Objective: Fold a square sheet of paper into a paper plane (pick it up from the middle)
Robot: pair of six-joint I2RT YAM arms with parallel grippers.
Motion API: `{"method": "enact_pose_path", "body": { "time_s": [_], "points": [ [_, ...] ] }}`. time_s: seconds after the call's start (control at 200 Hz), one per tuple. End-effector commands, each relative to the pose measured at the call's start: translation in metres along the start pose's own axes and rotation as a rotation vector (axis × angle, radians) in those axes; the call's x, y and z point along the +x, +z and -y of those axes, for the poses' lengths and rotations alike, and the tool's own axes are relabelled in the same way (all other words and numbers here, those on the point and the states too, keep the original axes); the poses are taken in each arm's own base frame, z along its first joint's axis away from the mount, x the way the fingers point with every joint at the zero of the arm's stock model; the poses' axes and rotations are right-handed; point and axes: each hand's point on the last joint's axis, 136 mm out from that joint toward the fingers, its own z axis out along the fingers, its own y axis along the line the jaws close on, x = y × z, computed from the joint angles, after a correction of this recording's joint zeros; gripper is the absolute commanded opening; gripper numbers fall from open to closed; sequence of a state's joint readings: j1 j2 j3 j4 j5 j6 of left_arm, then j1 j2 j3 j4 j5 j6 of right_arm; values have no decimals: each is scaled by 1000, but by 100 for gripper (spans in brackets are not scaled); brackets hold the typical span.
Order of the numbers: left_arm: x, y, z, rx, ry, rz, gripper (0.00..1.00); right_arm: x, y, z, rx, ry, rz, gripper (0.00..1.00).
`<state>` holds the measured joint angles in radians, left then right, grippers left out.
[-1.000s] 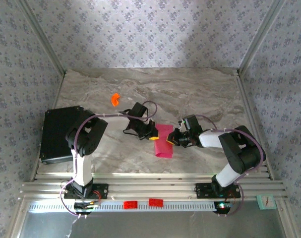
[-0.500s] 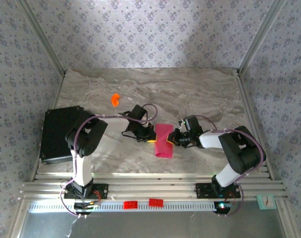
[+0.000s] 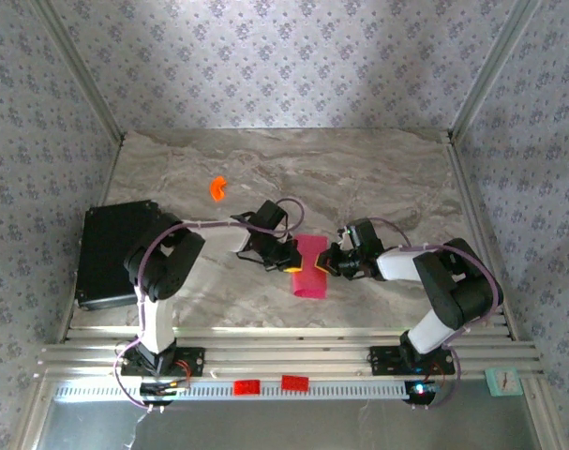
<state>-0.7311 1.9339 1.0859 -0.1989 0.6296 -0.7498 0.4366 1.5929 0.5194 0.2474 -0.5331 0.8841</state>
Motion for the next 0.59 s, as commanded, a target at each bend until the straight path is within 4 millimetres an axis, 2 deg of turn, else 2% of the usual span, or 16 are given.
{"method": "enact_pose_path", "body": {
  "time_s": [0.0, 0.125, 0.225, 0.355, 0.49, 0.59],
  "points": [
    [15, 9, -31, -80, -37, -42, 0, 40, -3, 77, 273, 141, -75, 0],
    [30, 5, -56, -168, -17, -61, 0, 41, -4, 79, 278, 144, -71, 0],
    [32, 2, -63, -194, 1, -45, 0, 42, -3, 82, 280, 147, -69, 0],
    [24, -10, -41, -135, 33, 7, 2, 41, -2, 81, 277, 147, -67, 0],
    [14, -25, -2, -18, 39, 84, 3, 41, -3, 79, 275, 141, -71, 0],
    [14, -25, 18, 51, 52, 86, 3, 43, -4, 80, 285, 140, -70, 0]
  ]
}}
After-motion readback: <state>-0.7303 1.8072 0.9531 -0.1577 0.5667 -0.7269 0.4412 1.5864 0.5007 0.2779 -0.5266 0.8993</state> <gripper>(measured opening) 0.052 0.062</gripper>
